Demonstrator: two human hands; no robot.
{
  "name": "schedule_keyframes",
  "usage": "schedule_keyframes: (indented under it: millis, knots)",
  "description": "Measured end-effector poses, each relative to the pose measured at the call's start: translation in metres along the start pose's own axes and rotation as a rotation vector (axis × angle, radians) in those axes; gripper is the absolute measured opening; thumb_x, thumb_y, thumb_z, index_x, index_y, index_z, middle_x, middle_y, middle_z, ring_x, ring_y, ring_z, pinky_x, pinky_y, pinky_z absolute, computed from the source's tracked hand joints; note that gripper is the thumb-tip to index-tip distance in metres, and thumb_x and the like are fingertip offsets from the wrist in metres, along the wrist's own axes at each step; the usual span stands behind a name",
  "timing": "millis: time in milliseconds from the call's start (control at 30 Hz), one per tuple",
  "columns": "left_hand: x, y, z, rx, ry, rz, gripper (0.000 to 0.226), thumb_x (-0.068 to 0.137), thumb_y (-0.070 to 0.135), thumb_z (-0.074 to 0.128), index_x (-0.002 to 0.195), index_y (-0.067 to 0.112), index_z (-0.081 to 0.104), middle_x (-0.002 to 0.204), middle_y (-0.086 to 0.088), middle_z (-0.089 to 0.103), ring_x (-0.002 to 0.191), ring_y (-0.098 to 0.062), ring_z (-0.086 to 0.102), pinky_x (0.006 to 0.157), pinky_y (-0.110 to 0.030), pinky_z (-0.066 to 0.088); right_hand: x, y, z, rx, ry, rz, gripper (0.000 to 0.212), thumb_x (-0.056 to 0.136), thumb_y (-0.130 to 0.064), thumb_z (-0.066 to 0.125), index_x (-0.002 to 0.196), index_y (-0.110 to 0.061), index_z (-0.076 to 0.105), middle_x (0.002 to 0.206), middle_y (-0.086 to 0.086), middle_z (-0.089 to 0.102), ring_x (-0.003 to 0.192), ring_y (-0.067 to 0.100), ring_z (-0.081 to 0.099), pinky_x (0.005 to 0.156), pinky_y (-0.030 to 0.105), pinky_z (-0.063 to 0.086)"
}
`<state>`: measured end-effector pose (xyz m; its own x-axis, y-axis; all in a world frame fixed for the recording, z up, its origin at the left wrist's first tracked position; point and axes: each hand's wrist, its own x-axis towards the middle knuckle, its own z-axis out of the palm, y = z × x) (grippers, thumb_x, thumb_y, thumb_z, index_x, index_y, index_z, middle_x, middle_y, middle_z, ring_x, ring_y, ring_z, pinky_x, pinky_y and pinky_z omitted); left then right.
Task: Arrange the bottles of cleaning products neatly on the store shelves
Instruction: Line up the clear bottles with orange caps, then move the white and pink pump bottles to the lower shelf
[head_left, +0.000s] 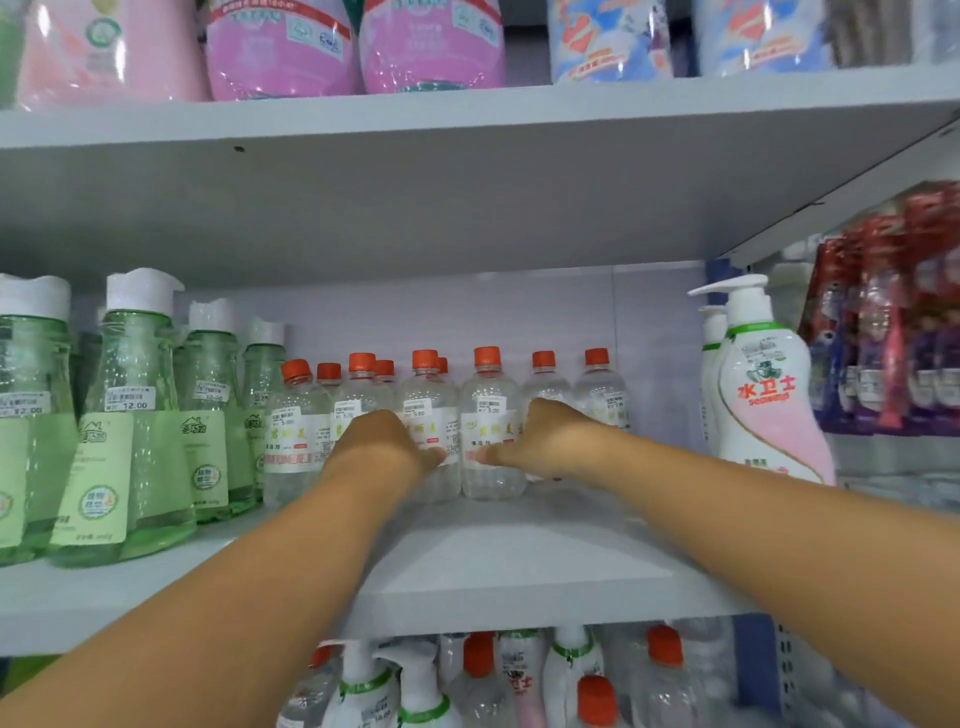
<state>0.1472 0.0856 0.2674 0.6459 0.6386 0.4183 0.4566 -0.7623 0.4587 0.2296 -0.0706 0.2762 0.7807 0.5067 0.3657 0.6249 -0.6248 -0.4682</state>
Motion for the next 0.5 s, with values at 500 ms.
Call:
schedule_keyframes:
  millis: [500]
  knots:
    - [-0.079, 0.109, 0.012, -0.781, -0.441, 0.495, 0.049, 0.086, 0.05, 0.074, 0.123, 0.023, 0.059, 0.112, 0.001, 0.072, 0.094, -0.014, 0.075, 0.086, -0.032, 0.061, -0.122, 0.117, -0.103, 0.436, 0.295, 0.112, 0.036, 0.086, -0.046, 0.076, 0.114, -0.025, 0.071, 0.098, -0.013, 0.075, 0.082, 0.002, 0.071, 0.063, 0.022, 0.054]
